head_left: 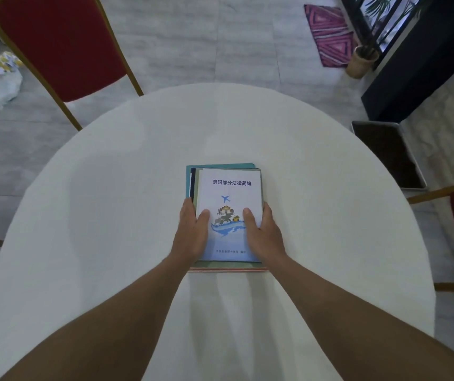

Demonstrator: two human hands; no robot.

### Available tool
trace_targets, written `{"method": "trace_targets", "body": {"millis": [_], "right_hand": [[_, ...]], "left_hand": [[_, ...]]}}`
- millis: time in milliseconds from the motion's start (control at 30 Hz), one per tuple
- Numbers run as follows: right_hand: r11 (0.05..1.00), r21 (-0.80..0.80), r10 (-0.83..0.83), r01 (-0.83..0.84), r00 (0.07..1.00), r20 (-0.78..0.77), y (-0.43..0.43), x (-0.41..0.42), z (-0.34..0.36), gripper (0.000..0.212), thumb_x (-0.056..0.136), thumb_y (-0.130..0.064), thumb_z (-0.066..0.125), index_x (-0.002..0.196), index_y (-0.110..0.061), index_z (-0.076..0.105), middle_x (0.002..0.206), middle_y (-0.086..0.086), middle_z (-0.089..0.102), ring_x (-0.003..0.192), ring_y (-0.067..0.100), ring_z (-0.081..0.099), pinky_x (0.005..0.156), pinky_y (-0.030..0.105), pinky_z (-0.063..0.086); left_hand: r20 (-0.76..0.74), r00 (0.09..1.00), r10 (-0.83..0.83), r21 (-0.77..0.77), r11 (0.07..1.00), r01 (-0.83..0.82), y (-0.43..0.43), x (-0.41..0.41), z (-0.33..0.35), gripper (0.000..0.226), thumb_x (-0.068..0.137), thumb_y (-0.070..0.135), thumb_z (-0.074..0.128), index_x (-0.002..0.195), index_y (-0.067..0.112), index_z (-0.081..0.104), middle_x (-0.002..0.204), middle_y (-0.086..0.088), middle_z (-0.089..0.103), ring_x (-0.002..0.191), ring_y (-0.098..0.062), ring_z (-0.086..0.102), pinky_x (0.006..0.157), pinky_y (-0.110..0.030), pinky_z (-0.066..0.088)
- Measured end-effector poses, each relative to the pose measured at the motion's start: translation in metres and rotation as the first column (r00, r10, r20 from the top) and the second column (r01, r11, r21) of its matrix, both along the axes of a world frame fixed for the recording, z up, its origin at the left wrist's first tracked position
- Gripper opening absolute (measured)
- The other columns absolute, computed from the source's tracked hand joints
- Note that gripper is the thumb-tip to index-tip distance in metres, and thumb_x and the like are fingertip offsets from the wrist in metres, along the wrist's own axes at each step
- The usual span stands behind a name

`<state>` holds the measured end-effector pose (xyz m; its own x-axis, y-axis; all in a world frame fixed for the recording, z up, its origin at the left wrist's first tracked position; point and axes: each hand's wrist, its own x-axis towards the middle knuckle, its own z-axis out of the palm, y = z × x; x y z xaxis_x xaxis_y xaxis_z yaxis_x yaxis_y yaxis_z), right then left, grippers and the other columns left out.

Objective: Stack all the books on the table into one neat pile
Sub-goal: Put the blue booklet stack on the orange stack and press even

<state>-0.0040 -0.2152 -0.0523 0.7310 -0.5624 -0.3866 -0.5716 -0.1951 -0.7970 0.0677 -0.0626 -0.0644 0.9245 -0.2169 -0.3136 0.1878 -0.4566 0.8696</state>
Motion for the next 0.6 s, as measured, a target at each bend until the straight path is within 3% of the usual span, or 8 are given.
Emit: {"method": "trace_targets", "body": {"millis": [133, 233, 300, 467, 600], "right_hand": [[0.998, -0.021, 0.059, -0.058, 0.998, 0.029, -0.005, 0.01, 0.003, 0.039, 0.098, -0.045, 0.05, 0.131, -0.024, 0.048, 0.129, 0.0, 0.063, 0.115, 0.022, 0.061, 0.1, 0.039, 0.046], [0.997, -0.024, 0.075, -0.075, 0.997, 0.025, -0.006, 0.015, 0.004, 0.042, 0.098, -0.046, 0.049, 0.134, -0.024, 0.047, 0.132, 0.001, 0.061, 0.119, 0.023, 0.059, 0.103, 0.041, 0.045], [0.997, -0.024, 0.068, -0.067, 0.997, 0.021, -0.006, 0.015, 0.003, 0.043, 0.098, -0.048, 0.049, 0.135, -0.026, 0.047, 0.131, 0.0, 0.062, 0.118, 0.022, 0.059, 0.103, 0.041, 0.045], [0.998, 0.003, 0.061, -0.061, 0.998, 0.021, -0.005, 0.012, 0.004, 0.039, 0.098, -0.047, 0.05, 0.132, -0.028, 0.049, 0.129, -0.003, 0.062, 0.114, 0.019, 0.06, 0.093, 0.032, 0.044], [0.999, 0.001, 0.044, -0.044, 0.999, 0.018, -0.002, 0.004, 0.002, 0.035, 0.098, -0.047, 0.049, 0.128, -0.029, 0.05, 0.127, -0.003, 0.063, 0.112, 0.018, 0.061, 0.092, 0.032, 0.045]], "left_hand": [[-0.008, 1.0, 0.021, -0.046, 0.999, -0.021, 0.002, 0.001, -0.002, 0.022, 0.098, 0.033, 0.04, 0.118, 0.023, 0.041, 0.123, 0.001, 0.057, 0.105, -0.013, 0.061, 0.074, -0.021, 0.046], [-0.038, 0.999, 0.029, -0.056, 0.998, -0.031, 0.002, 0.004, -0.003, 0.021, 0.099, 0.035, 0.039, 0.119, 0.028, 0.04, 0.125, 0.001, 0.057, 0.11, -0.018, 0.062, 0.09, -0.035, 0.052], [-0.061, 0.998, 0.033, -0.046, 0.998, -0.036, 0.001, 0.004, -0.003, 0.02, 0.1, 0.037, 0.039, 0.119, 0.034, 0.038, 0.126, 0.005, 0.058, 0.11, -0.017, 0.062, 0.092, -0.036, 0.051], [-0.082, 0.996, 0.046, -0.031, 0.998, -0.049, 0.002, 0.003, 0.0, 0.024, 0.098, 0.04, 0.04, 0.122, 0.039, 0.038, 0.118, 0.013, 0.058, 0.097, -0.008, 0.062, 0.073, -0.025, 0.045], [-0.067, 0.997, 0.038, -0.01, 0.999, -0.038, 0.004, 0.001, 0.002, 0.036, 0.097, 0.036, 0.041, 0.133, 0.032, 0.04, 0.12, 0.014, 0.056, 0.105, -0.016, 0.058, 0.086, -0.031, 0.04]]}}
